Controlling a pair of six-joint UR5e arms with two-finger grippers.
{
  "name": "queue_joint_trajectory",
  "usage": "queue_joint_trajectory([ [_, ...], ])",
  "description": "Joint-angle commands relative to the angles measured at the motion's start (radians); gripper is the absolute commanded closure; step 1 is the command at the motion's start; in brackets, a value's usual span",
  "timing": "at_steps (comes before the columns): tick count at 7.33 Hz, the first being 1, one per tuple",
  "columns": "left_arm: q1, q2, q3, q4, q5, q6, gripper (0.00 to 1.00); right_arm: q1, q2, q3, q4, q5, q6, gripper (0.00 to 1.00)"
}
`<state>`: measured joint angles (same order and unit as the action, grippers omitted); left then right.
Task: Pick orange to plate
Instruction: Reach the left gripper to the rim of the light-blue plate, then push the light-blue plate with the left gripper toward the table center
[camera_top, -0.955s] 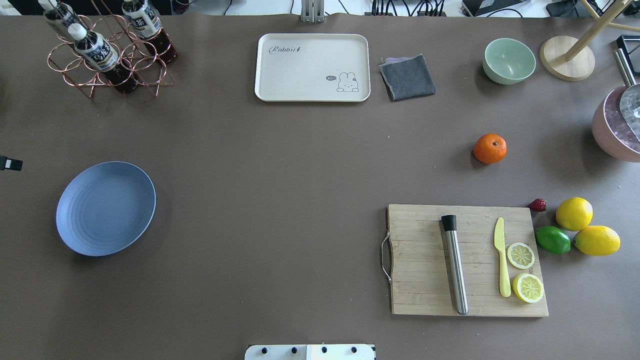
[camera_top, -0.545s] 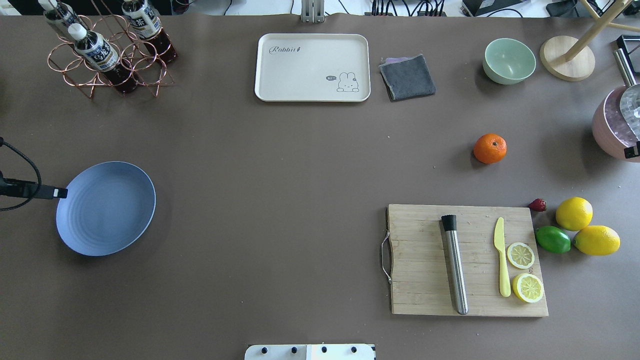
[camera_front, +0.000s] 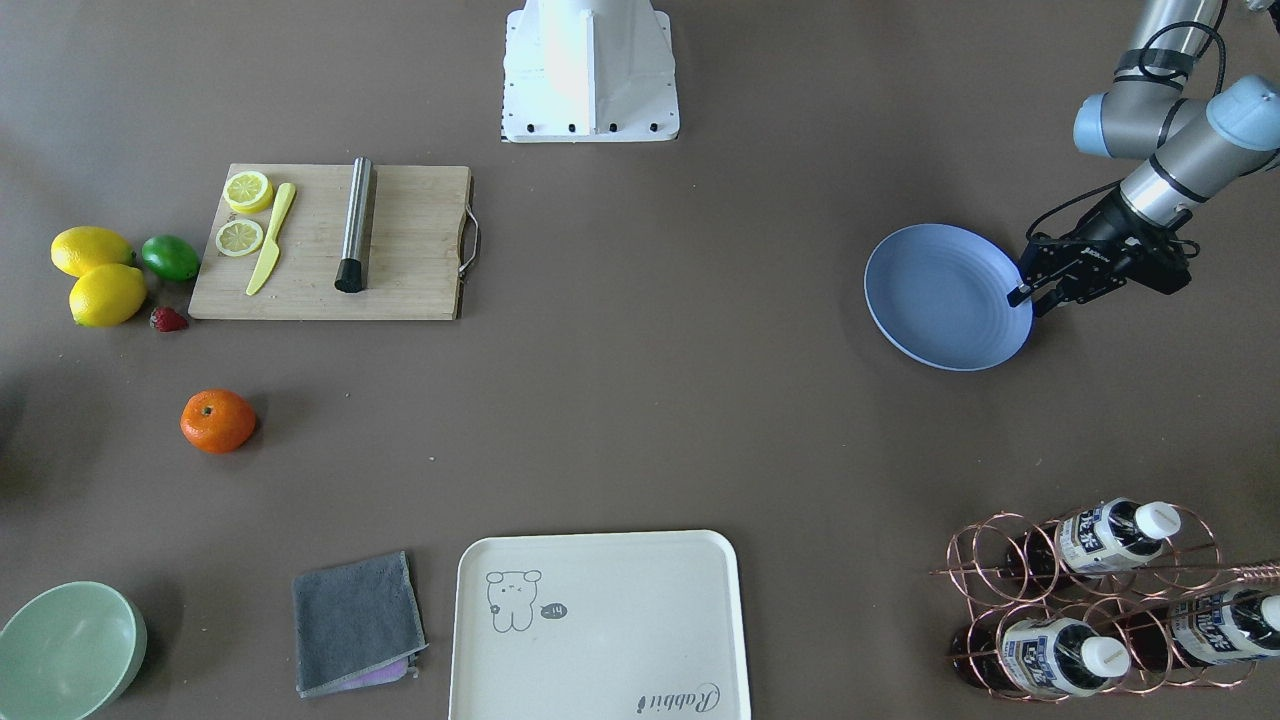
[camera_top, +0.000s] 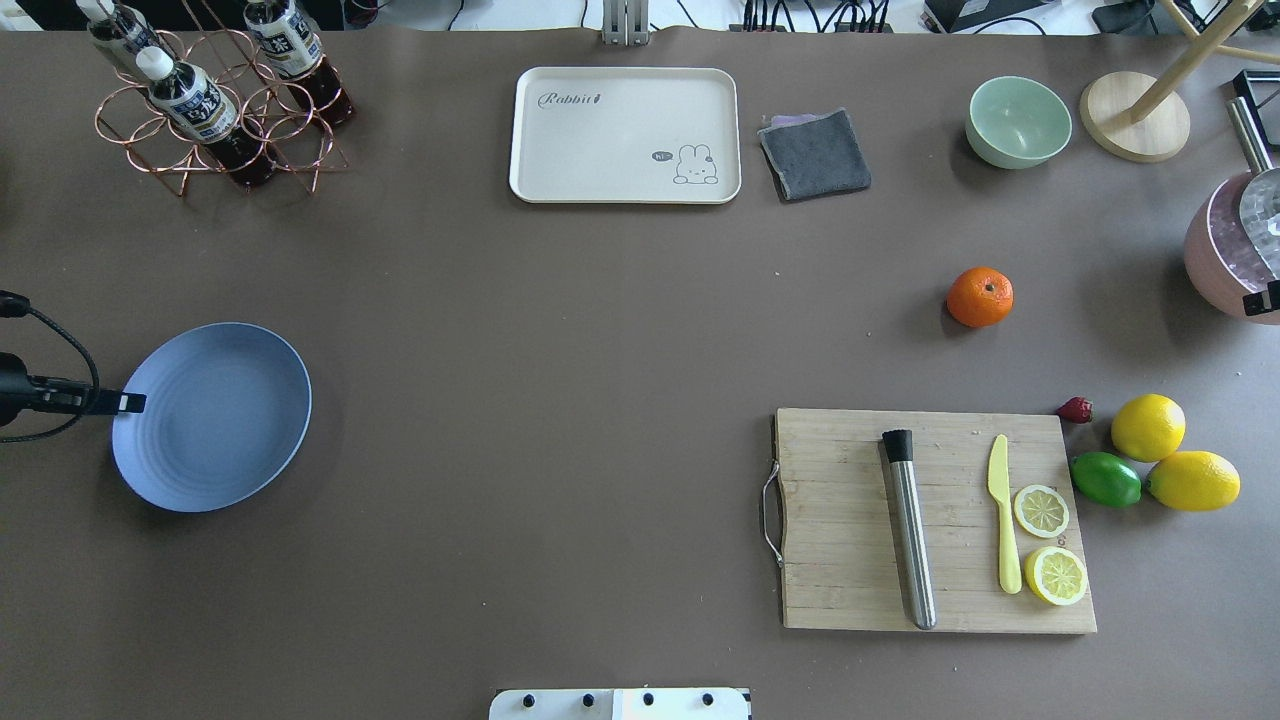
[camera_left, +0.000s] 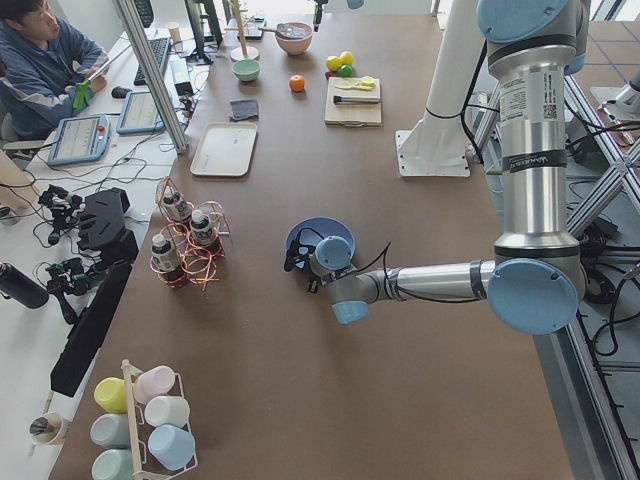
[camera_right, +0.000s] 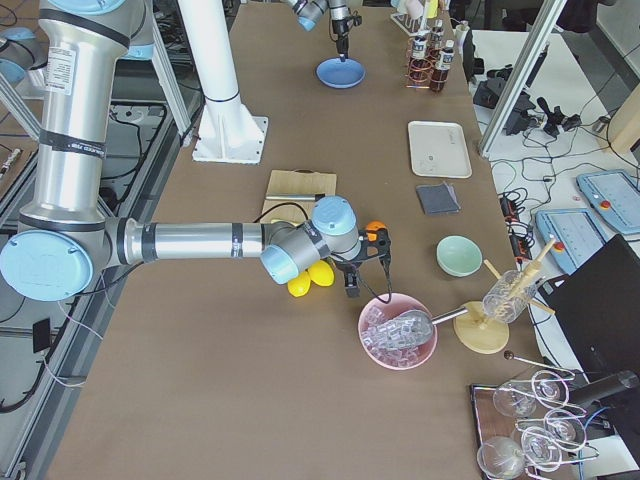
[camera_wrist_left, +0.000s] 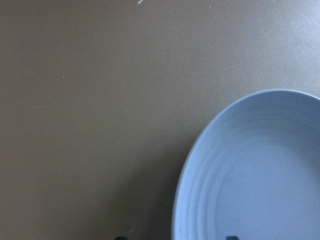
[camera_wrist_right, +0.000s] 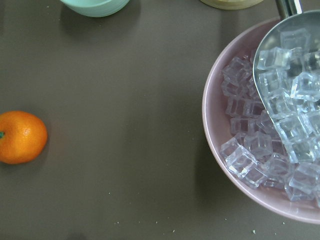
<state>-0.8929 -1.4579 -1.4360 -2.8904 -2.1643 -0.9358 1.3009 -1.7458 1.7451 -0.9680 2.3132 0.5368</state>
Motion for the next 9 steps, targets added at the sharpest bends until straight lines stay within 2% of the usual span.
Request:
queue_joint_trajectory([
  [1,0.000,-0.004,-0.017,-0.003,-0.012,-0.004,1.00,0.000,0.000,0.001,0.002,0.000,0.000,0.00],
  [2,-0.003,-0.013,-0.050,0.002,-0.031,-0.033,1.00,0.000,0.000,0.002,0.002,0.000,0.000,0.00],
  [3,-0.008,-0.075,-0.072,-0.001,-0.061,-0.207,1.00,0.000,0.000,0.002,0.002,0.000,0.002,0.00],
  [4,-0.001,-0.187,-0.067,0.013,-0.049,-0.377,1.00,0.000,0.002,0.002,0.000,0.000,0.002,0.00],
  [5,0.030,-0.294,-0.035,0.043,-0.045,-0.436,1.00,0.000,0.002,0.002,0.002,0.000,0.002,0.00],
  [6,0.108,-0.391,-0.035,0.138,0.060,-0.472,1.00,0.000,0.002,0.002,0.002,0.002,0.002,0.00],
  [7,0.188,-0.511,-0.040,0.292,0.151,-0.478,1.00,-0.002,0.002,0.002,0.002,0.000,0.002,0.00],
  [8,0.236,-0.601,-0.043,0.436,0.220,-0.479,1.00,-0.002,0.002,0.002,0.000,0.000,0.002,0.00],
  [9,0.286,-0.658,-0.038,0.520,0.292,-0.477,1.00,-0.002,0.002,0.001,0.000,0.000,0.002,0.00],
])
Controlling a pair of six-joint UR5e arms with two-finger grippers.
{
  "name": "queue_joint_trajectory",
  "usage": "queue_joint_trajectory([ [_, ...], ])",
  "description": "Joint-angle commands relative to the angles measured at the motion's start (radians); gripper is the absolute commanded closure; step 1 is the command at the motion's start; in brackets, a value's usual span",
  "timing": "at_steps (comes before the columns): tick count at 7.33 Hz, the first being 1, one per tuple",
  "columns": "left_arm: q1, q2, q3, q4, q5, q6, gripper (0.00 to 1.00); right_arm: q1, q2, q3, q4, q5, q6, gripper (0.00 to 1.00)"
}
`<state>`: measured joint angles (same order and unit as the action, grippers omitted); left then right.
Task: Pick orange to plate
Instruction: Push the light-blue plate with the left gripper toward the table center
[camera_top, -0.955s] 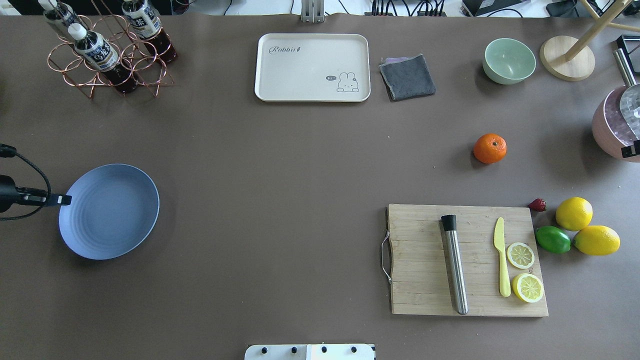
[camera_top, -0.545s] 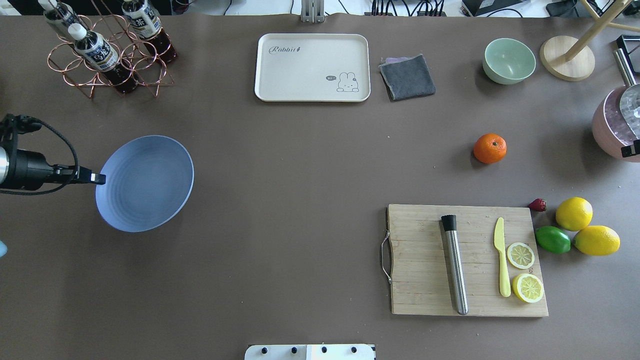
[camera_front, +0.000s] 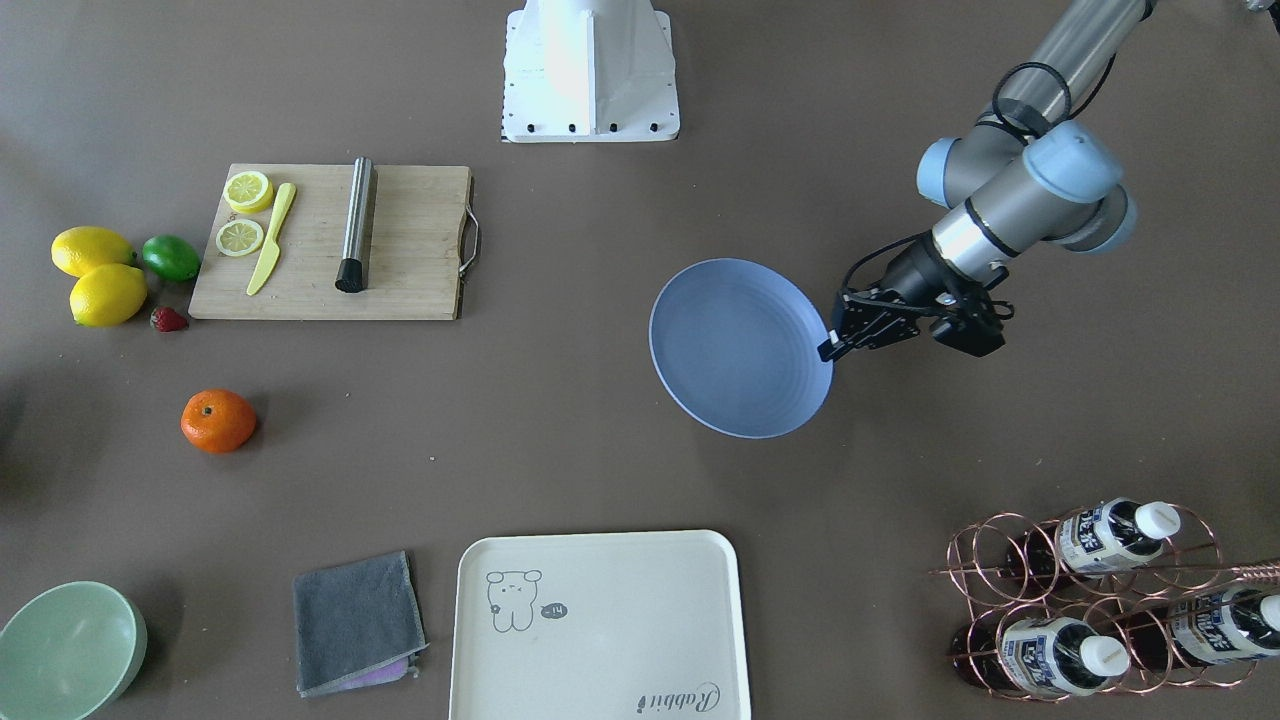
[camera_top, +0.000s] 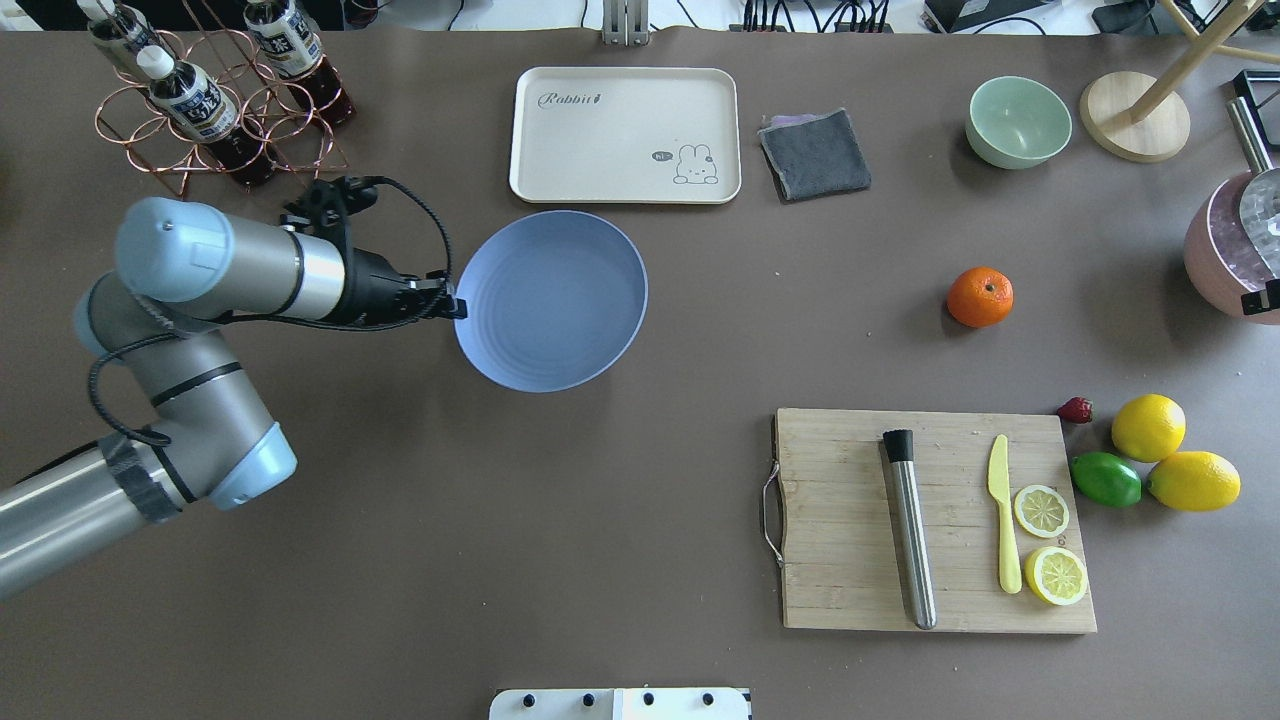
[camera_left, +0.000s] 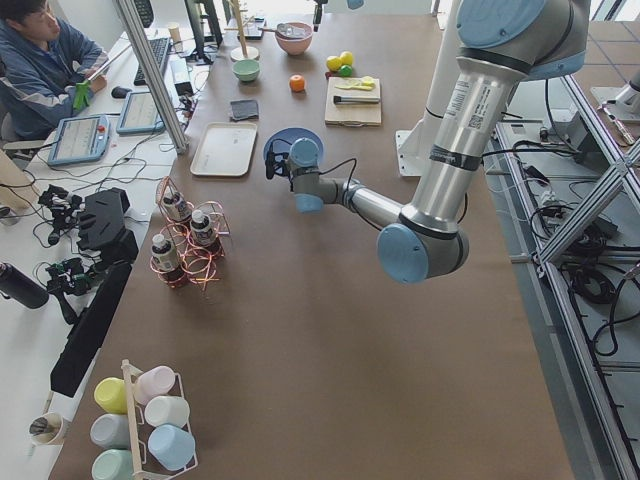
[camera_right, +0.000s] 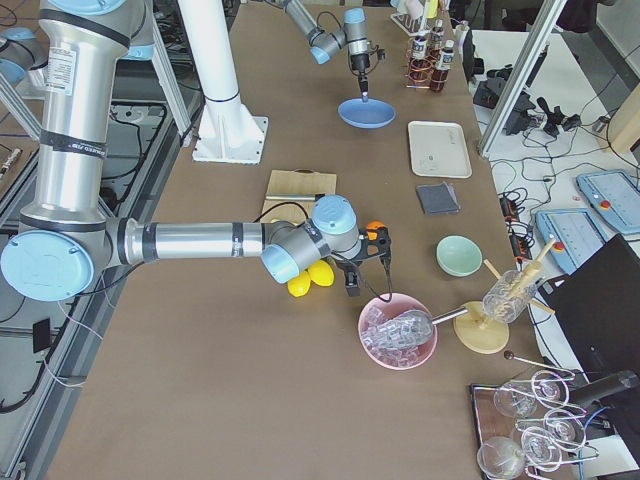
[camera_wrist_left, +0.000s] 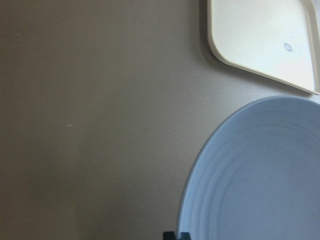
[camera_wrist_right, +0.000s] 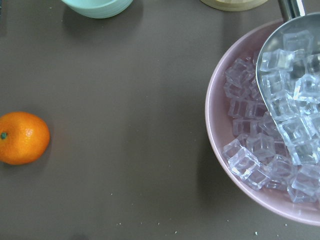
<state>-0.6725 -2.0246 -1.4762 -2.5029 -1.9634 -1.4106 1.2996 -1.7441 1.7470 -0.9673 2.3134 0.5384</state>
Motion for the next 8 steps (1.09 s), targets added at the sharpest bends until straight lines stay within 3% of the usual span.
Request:
queue_joint_trajectory([
  [1,0.088,-0.118,0.002,0.198,0.141,0.001,1.00,0.000,0.000,-0.001,-0.001,0.000,0.000,0.00],
  [4,0.090,-0.118,0.022,0.222,0.146,0.074,1.00,-0.002,0.008,-0.003,-0.002,-0.003,0.002,0.00],
  [5,0.091,-0.118,0.022,0.222,0.146,0.096,0.41,-0.003,0.008,-0.004,-0.002,-0.012,0.002,0.00],
  [6,0.094,-0.112,0.013,0.220,0.155,0.122,0.02,-0.008,0.017,-0.006,-0.004,-0.019,0.002,0.00],
  [8,0.046,-0.064,-0.042,0.233,0.137,0.125,0.02,-0.032,0.079,-0.015,-0.019,-0.032,0.073,0.00],
])
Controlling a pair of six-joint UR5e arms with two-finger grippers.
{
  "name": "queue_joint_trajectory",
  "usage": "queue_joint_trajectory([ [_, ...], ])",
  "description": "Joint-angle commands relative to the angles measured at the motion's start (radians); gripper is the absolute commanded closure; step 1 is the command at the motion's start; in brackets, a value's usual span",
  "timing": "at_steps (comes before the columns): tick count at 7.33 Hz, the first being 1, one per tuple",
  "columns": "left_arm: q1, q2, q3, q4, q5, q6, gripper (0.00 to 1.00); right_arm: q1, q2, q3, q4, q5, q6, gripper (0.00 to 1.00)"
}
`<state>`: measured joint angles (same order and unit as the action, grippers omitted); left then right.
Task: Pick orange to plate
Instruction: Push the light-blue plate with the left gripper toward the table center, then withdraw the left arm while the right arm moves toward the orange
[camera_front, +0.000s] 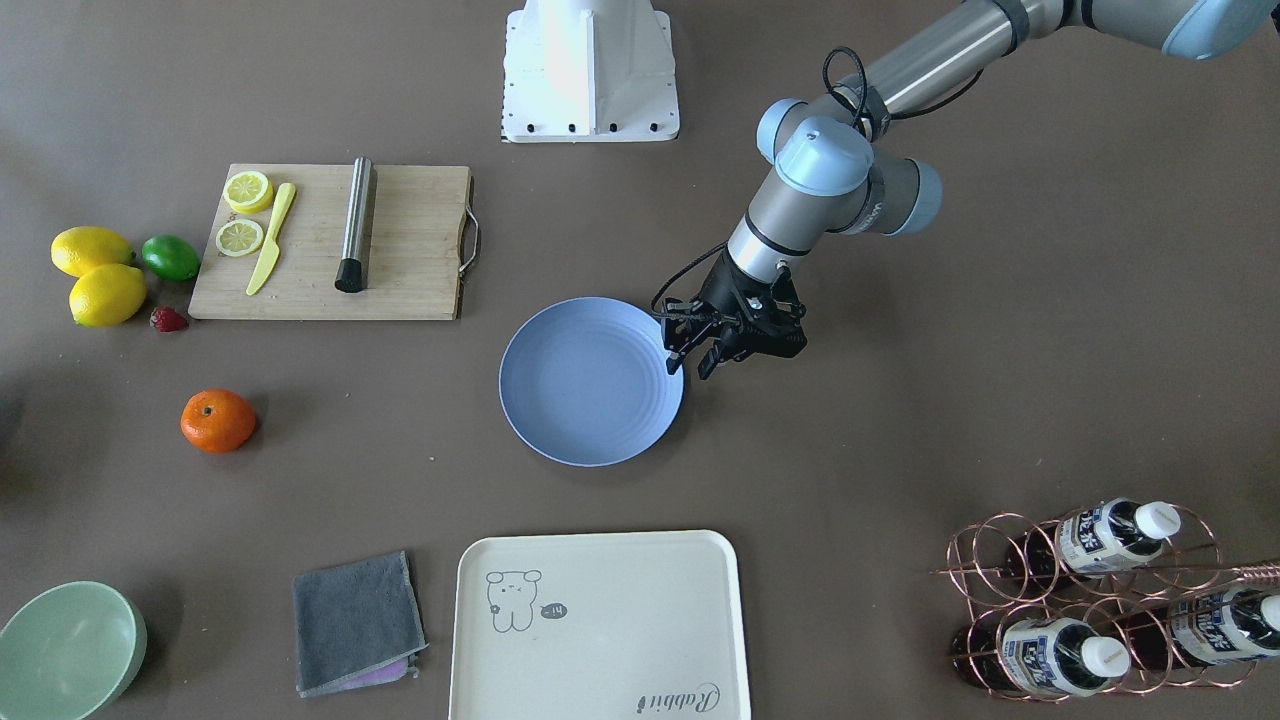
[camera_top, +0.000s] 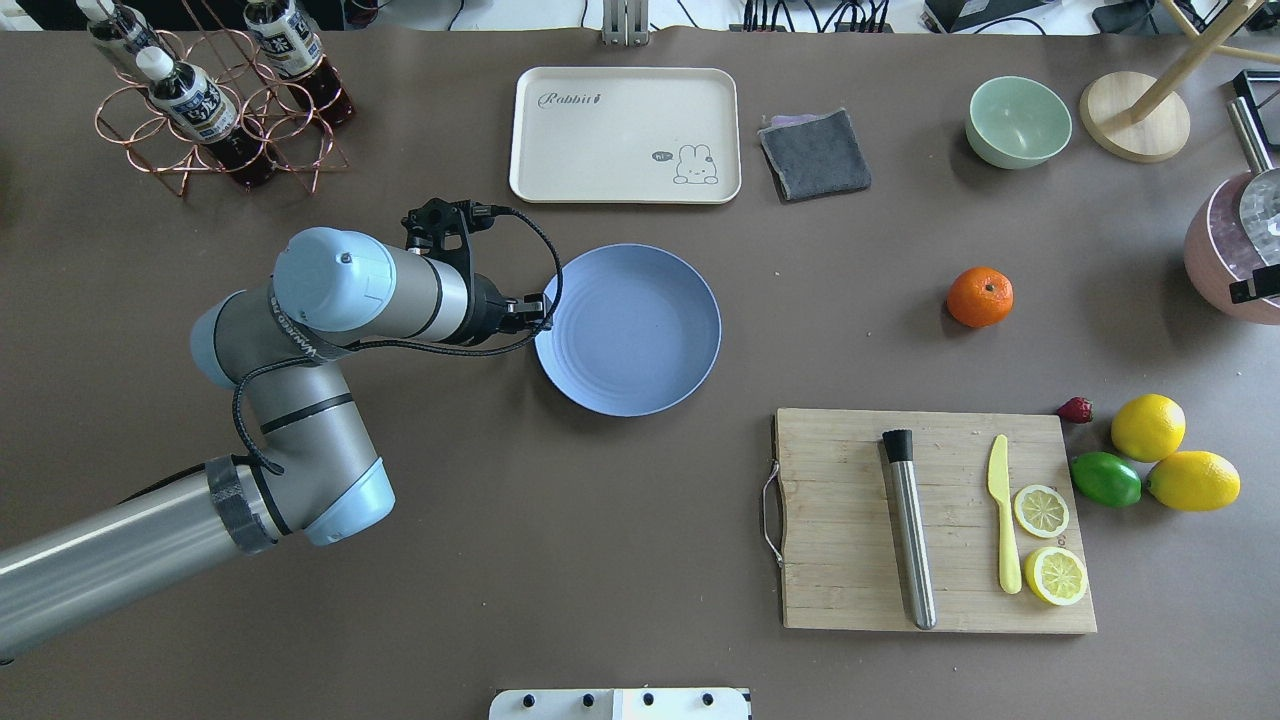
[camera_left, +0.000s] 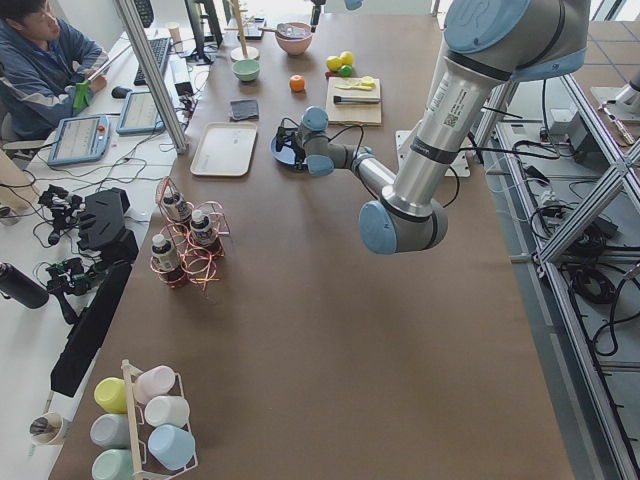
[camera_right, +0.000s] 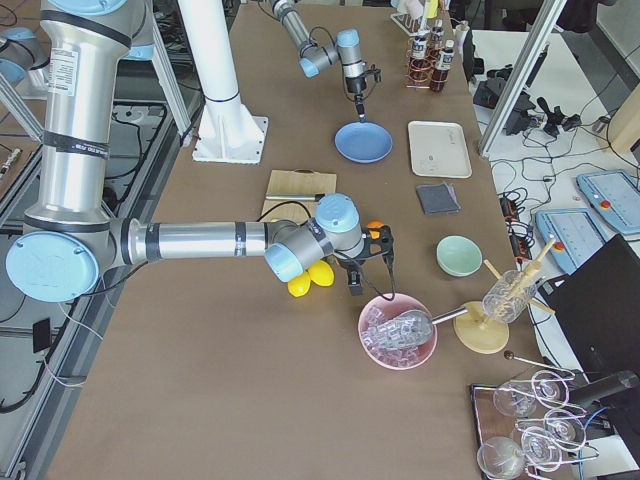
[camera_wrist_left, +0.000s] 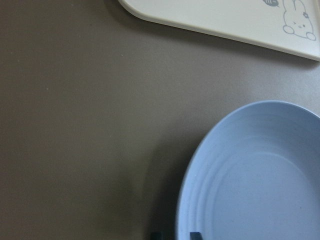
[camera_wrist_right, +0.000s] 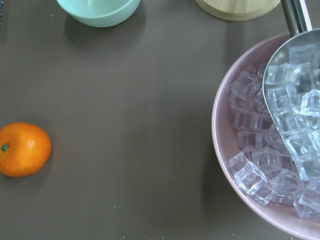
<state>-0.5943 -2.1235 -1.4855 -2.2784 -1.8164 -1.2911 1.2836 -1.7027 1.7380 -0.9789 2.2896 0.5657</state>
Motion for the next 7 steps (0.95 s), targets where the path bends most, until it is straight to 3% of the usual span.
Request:
queue_joint_trajectory([
  [1,-0.123,0.090,-0.083,0.031,-0.126,0.009,0.02,-0.029,0.110,-0.008,-0.079,-0.010,0.086,0.00],
  [2,-0.242,0.130,-0.111,0.051,-0.259,0.120,0.02,-0.052,0.191,-0.009,-0.175,-0.025,0.095,0.00],
  [3,-0.324,0.222,-0.134,0.051,-0.311,0.251,0.02,-0.084,0.246,-0.024,-0.235,-0.054,0.095,0.00],
  [5,-0.556,0.334,-0.138,0.112,-0.476,0.565,0.02,-0.179,0.360,-0.092,-0.236,-0.122,0.216,0.00],
  [7,-0.802,0.346,-0.134,0.437,-0.584,1.029,0.02,-0.254,0.420,-0.136,-0.233,-0.186,0.278,0.00],
])
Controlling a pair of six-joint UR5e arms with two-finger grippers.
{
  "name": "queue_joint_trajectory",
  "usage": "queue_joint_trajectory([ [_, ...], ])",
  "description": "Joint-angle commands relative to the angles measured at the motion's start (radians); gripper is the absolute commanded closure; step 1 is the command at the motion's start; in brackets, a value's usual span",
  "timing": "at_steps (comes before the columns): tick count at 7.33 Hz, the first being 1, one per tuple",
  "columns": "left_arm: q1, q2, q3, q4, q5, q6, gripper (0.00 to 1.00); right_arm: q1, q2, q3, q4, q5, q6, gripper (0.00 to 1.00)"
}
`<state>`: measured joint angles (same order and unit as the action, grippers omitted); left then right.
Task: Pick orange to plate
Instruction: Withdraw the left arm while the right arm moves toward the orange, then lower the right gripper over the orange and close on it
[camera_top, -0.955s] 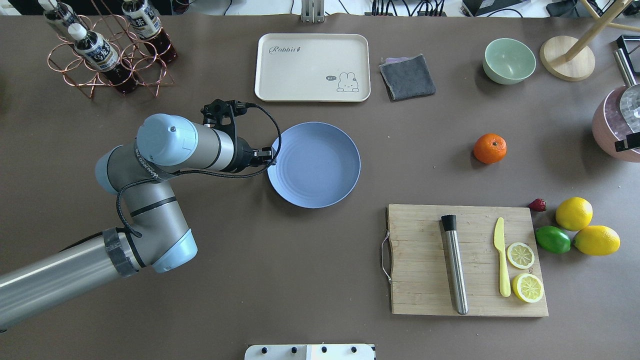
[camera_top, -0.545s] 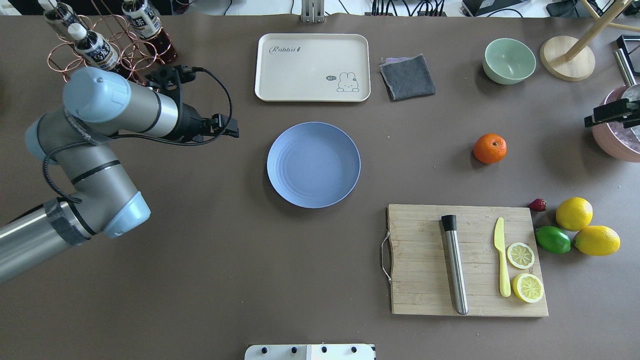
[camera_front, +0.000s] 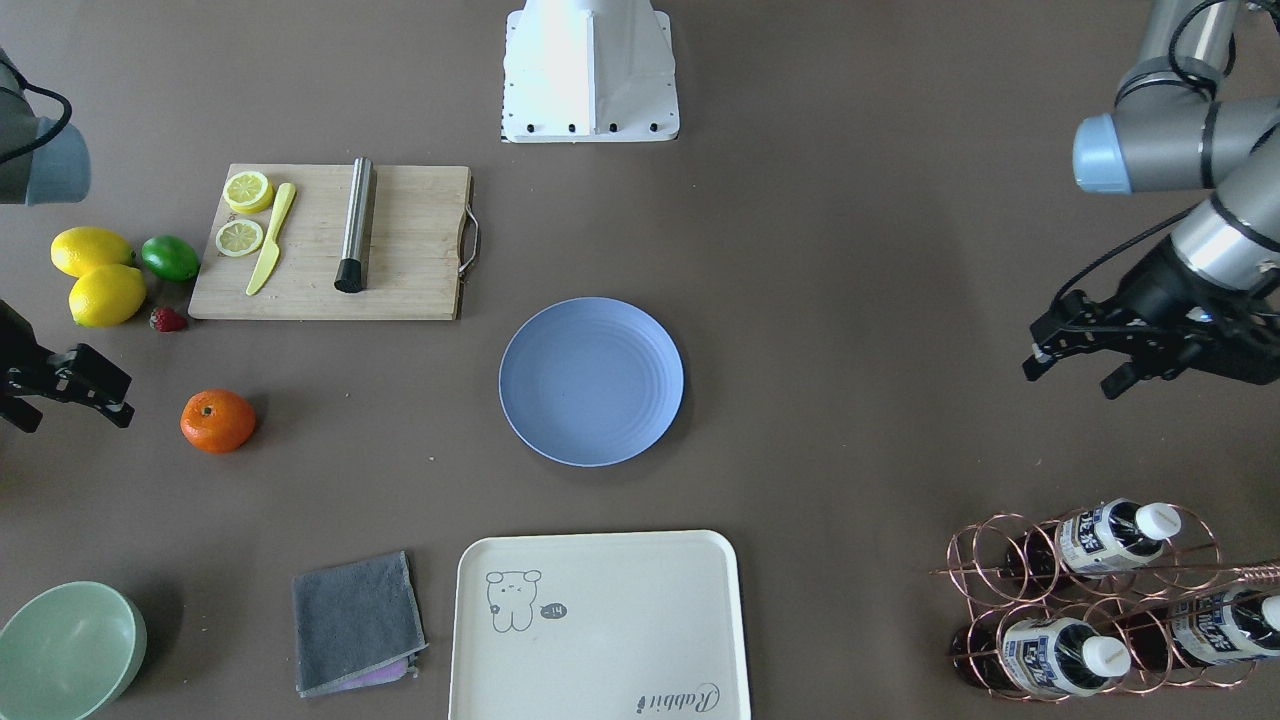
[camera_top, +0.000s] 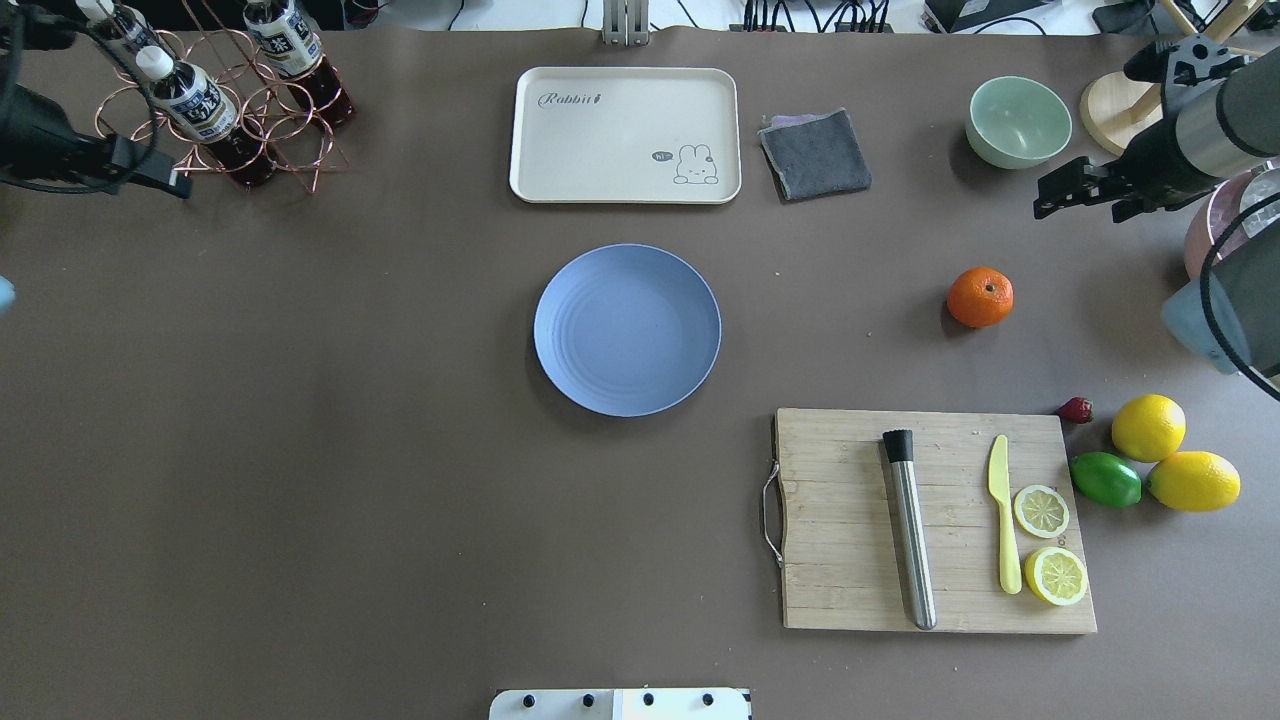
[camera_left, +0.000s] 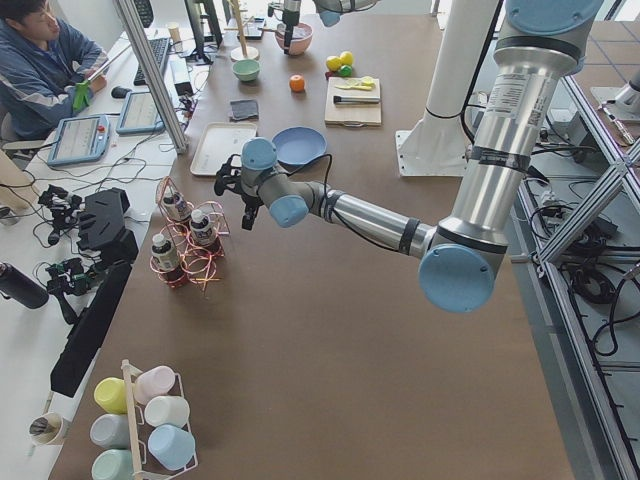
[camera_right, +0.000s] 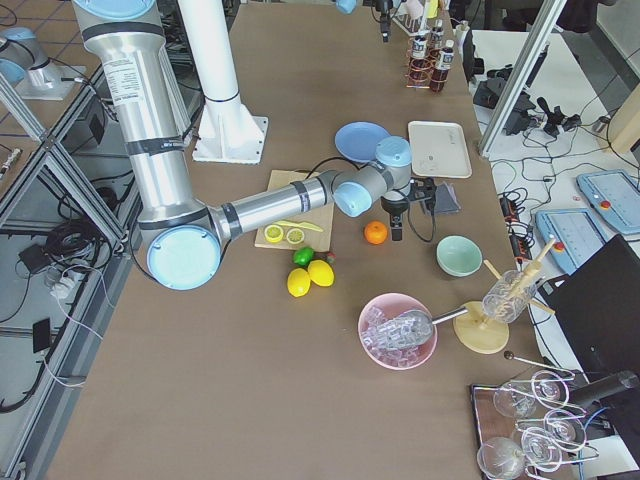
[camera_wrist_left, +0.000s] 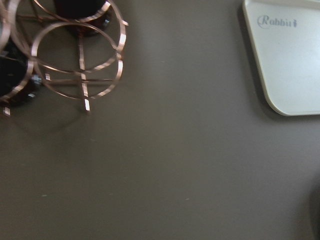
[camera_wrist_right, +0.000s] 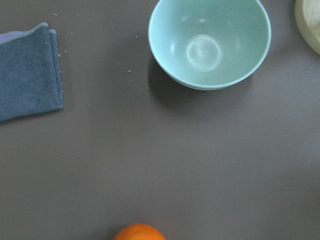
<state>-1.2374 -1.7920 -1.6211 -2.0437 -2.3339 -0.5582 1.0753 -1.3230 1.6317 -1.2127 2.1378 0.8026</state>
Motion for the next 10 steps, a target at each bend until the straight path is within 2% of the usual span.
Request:
queue_joint_trajectory([
  [1,-0.257,0.002,0.001,0.432,-0.064,0.548,0.02,-0.063,0.050,-0.044,0.001,-0.036,0.043,0.00],
  [2,-0.321,0.020,0.003,0.529,-0.061,0.725,0.02,-0.074,0.051,-0.053,0.004,-0.036,0.044,0.00],
  [3,-0.371,0.083,0.015,0.534,-0.070,0.747,0.02,-0.099,0.065,-0.067,-0.004,-0.041,0.056,0.00],
  [4,-0.373,0.095,0.020,0.530,-0.070,0.747,0.02,-0.119,0.065,-0.088,0.005,-0.056,0.056,0.00],
  [10,-0.372,0.118,0.001,0.522,-0.073,0.750,0.02,-0.186,0.044,-0.122,0.013,-0.087,0.078,0.01],
])
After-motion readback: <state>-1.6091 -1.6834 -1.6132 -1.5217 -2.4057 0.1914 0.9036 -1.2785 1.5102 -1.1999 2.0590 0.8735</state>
